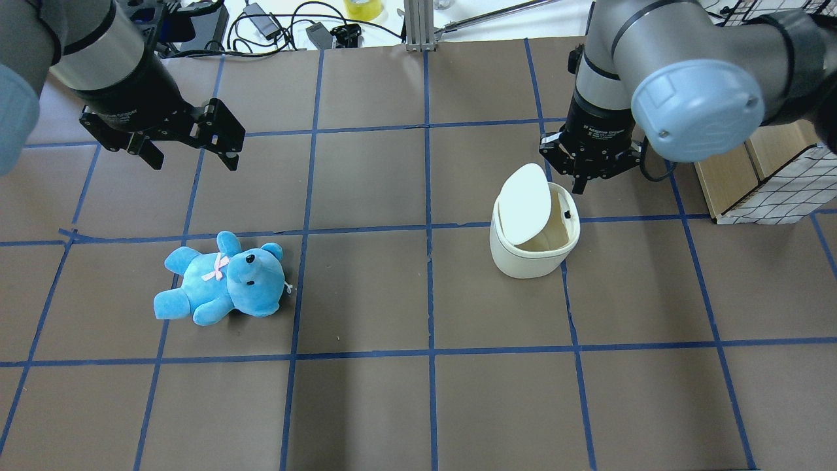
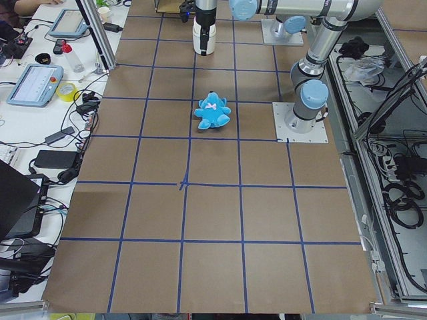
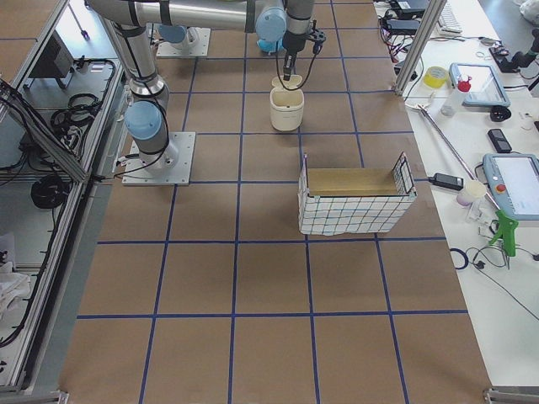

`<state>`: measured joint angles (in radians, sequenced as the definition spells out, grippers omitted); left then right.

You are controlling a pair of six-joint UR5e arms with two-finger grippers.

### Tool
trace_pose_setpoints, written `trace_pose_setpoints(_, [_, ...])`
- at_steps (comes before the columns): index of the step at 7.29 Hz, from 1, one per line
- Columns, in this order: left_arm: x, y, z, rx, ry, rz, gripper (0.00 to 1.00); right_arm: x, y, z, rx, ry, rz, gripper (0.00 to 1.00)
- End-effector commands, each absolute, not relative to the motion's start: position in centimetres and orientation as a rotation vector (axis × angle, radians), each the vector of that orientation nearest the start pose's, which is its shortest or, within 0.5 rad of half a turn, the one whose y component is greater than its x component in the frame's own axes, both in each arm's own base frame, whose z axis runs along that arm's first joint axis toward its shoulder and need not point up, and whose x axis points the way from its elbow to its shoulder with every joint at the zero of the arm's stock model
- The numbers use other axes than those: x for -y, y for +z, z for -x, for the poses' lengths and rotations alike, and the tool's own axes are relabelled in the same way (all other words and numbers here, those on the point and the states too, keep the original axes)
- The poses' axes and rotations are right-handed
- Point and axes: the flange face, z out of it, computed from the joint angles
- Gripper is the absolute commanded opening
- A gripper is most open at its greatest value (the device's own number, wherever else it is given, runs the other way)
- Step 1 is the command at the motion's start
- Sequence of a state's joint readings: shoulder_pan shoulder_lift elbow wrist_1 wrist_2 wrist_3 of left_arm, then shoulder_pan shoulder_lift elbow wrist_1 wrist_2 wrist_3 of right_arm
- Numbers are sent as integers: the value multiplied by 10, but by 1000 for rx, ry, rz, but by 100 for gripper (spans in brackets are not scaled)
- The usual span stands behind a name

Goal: Open trash can with right arm
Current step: 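Lift the right gripper up and back, flipping the lid open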

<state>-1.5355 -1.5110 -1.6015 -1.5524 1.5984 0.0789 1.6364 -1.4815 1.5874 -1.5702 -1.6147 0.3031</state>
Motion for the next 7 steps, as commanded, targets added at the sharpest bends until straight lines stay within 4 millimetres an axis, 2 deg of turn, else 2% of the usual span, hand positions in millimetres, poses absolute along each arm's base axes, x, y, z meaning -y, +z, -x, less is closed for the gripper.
trace_pose_setpoints(1, [475,503,113,-3110,-71,-63,100,508,456,-162,-3182,120,-345,56])
trace_pose_setpoints(2, [475,503,114,-3110,-69,-68,100,509,458,-159,-3220,92,-286,100])
trace_pose_setpoints(4, [475,503,114,-3110,-71,-66,100,508,480,-158,-3217,23,-253,100])
trace_pose_setpoints(5, [475,504,114,-3110,-74,-68,100,511,488,-160,-3217,-11,-139,100])
trace_pose_setpoints(6, [475,503,114,-3110,-71,-68,100,517,494,-163,-3201,-120,-29,100])
trace_pose_setpoints(7, [475,503,114,-3110,-71,-66,100,519,490,-167,-3161,-109,-2,100])
